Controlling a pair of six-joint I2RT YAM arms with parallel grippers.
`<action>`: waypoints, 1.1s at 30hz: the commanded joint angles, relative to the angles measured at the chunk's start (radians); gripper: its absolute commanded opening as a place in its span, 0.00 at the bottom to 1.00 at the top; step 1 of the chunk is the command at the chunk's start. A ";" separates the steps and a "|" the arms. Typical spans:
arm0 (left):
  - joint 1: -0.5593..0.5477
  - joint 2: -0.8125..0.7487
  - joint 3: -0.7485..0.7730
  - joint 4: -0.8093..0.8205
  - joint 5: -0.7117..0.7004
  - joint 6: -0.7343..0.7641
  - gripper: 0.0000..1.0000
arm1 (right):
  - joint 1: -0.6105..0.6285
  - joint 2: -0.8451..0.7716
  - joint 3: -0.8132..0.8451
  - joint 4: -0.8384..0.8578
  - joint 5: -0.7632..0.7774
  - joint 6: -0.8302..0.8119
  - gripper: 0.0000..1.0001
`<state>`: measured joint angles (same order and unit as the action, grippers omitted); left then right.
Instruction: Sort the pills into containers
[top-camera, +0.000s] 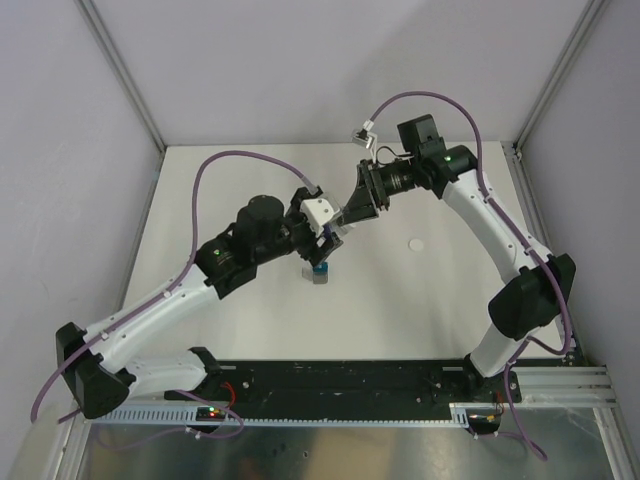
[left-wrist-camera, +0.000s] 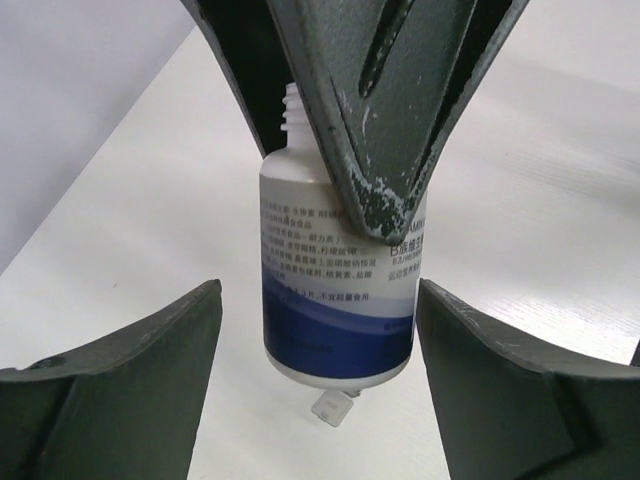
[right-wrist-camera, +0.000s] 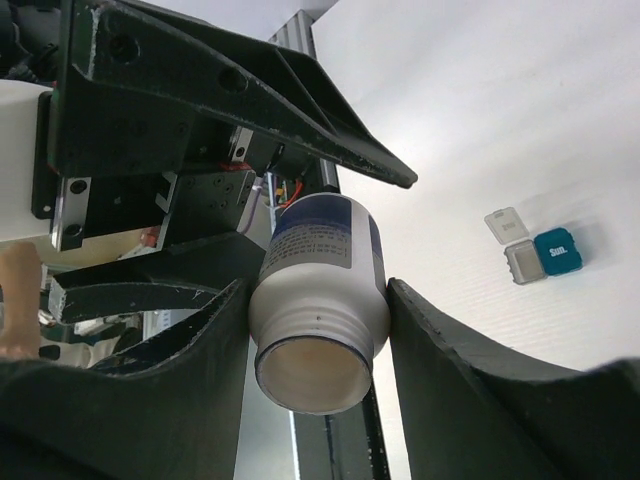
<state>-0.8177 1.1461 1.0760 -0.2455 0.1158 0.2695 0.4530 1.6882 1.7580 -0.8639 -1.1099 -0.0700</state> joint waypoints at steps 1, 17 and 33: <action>0.007 -0.036 0.037 0.072 0.020 -0.028 0.83 | -0.022 -0.057 0.022 0.030 -0.085 0.048 0.00; 0.011 -0.020 0.064 0.132 0.050 -0.145 0.99 | -0.073 -0.065 -0.056 0.248 -0.229 0.256 0.00; 0.012 -0.002 0.058 0.153 0.096 -0.163 0.67 | -0.088 -0.073 -0.115 0.343 -0.249 0.329 0.00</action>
<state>-0.8108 1.1404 1.0904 -0.1360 0.1875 0.1116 0.3679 1.6615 1.6485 -0.5777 -1.3190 0.2241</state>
